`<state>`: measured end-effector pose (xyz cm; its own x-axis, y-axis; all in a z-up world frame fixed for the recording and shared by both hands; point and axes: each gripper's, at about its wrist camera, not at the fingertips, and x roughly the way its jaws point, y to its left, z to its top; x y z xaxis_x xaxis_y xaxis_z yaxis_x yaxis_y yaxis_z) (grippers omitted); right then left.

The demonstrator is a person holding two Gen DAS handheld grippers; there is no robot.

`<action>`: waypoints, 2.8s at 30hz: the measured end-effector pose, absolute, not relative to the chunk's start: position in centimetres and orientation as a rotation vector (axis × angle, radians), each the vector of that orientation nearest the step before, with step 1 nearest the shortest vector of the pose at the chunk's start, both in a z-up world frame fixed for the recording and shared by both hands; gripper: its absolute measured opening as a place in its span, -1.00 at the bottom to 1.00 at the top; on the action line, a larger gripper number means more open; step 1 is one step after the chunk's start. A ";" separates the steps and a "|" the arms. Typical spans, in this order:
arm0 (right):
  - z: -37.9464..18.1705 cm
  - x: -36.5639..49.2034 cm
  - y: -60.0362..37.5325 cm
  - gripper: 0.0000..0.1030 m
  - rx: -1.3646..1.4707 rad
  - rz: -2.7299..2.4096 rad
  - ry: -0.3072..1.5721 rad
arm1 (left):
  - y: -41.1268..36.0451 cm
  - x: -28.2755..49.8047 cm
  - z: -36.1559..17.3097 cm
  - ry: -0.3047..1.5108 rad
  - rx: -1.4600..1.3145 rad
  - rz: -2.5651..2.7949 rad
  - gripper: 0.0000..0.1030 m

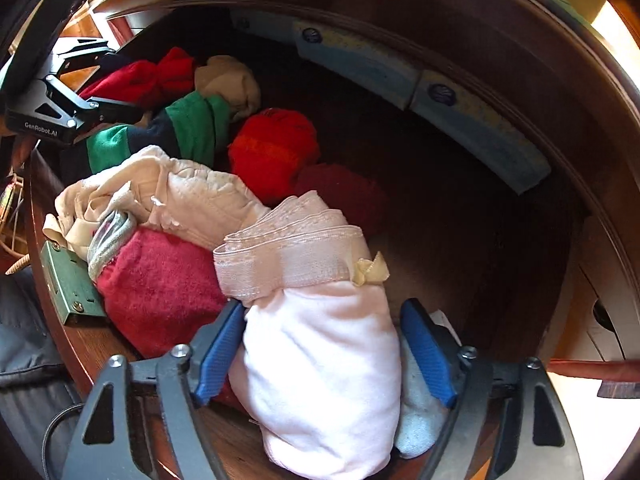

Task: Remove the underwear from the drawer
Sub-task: 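Grasp the pink underwear with the right tool while the left tool grasps a red sock, then lift the pink underwear with the right tool while the left tool lifts the red sock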

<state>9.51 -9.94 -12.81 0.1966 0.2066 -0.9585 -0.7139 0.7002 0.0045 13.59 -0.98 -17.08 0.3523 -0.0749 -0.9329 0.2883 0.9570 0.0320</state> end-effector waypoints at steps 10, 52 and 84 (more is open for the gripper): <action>-12.2 8.9 -10.8 -0.16 -0.415 0.745 1.170 | -0.4 13.7 -17.4 1.180 0.181 -0.215 -0.17; -5.8 4.3 -16.2 -0.48 -0.186 0.760 0.779 | 2.0 7.3 -12.1 0.808 0.122 -0.178 -0.50; -4.6 2.4 -16.2 -0.48 -0.112 0.794 0.595 | 1.4 3.9 -10.3 0.613 0.030 -0.179 -0.51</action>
